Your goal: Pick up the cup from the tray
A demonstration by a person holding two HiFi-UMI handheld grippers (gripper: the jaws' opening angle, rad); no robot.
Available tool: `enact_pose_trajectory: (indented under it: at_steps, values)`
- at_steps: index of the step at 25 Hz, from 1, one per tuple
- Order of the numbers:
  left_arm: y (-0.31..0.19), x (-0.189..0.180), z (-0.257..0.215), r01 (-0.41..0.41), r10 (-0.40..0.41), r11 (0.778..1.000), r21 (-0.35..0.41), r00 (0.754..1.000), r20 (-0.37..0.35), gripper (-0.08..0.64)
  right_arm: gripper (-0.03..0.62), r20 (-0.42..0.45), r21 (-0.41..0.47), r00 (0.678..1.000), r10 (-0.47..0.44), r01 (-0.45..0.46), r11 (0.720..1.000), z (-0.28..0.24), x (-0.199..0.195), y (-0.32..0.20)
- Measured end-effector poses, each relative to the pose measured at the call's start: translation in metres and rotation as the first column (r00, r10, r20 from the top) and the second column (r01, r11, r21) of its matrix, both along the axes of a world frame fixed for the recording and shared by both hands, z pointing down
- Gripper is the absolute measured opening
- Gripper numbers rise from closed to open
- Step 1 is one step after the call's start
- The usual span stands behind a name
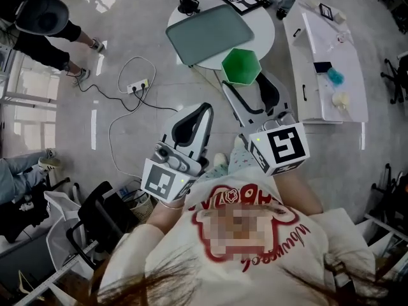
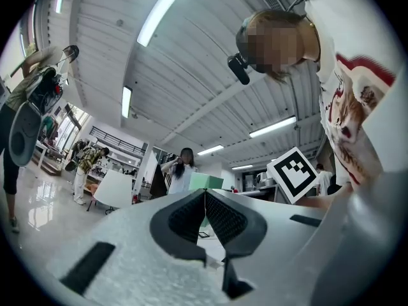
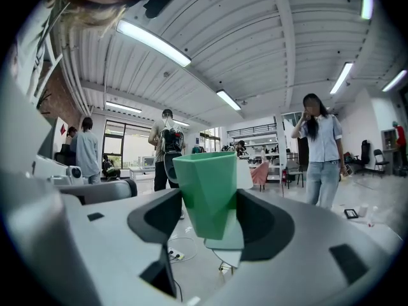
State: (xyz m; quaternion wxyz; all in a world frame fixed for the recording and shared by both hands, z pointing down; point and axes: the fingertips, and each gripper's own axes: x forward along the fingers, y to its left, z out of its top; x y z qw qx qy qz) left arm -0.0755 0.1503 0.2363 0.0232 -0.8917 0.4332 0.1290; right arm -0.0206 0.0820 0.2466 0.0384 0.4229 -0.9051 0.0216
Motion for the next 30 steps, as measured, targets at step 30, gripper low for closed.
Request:
enact_pose_trajectory:
  at_steps: [30]
  values:
    - [0.036, 0.058, -0.008, 0.008, -0.008, 1.000, 0.000, 1.000, 0.024, 0.015, 0.256, 0.006, 0.050, 1.000, -0.012, 0.012, 0.999, -0.018, 0.057, 0.045]
